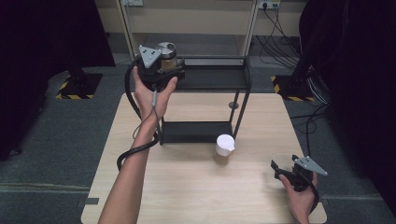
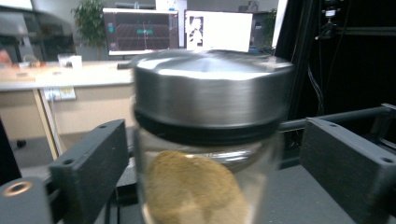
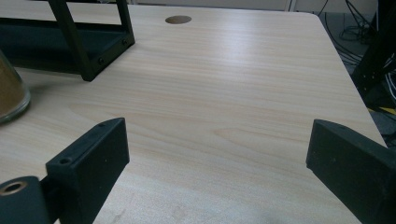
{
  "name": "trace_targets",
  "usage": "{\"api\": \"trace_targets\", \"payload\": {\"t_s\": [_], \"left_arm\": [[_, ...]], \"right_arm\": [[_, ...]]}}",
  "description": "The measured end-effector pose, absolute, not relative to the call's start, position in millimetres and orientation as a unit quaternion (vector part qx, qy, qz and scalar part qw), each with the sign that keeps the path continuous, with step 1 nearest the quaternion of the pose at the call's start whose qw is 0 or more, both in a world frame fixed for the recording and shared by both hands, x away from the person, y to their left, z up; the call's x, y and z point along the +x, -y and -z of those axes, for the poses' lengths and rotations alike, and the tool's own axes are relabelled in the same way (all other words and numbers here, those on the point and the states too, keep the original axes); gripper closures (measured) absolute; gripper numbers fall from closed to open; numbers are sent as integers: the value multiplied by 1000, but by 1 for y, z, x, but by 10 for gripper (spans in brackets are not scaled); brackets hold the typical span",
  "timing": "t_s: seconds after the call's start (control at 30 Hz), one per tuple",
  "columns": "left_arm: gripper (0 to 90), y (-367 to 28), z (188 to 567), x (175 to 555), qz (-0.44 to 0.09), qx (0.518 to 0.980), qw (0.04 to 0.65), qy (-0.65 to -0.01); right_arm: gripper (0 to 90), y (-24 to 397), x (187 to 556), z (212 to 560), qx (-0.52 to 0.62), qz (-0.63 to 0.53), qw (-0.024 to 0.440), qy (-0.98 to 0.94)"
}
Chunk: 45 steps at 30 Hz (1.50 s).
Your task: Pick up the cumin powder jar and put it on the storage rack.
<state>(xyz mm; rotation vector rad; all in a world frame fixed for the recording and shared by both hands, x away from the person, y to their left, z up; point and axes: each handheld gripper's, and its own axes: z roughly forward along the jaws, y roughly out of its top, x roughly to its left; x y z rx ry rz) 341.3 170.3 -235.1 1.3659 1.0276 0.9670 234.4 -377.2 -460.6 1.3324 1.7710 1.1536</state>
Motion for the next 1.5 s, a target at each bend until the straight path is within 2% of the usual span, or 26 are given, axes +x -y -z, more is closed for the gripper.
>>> {"api": "trace_targets", "payload": {"t_s": [0.13,0.53,1.5], "left_arm": [[5,-170,238,332,-423,565,567,-425],[3,-176,251,302,-471,554,559,-398],[3,-181,265,285,-475,558,564,-380]], "right_arm": [[60,376,234,461,505,-438,317,-673],[61,375,234,460,506,-435,317,-673],[61,375,235,460,505,-434,318,-675]]}}
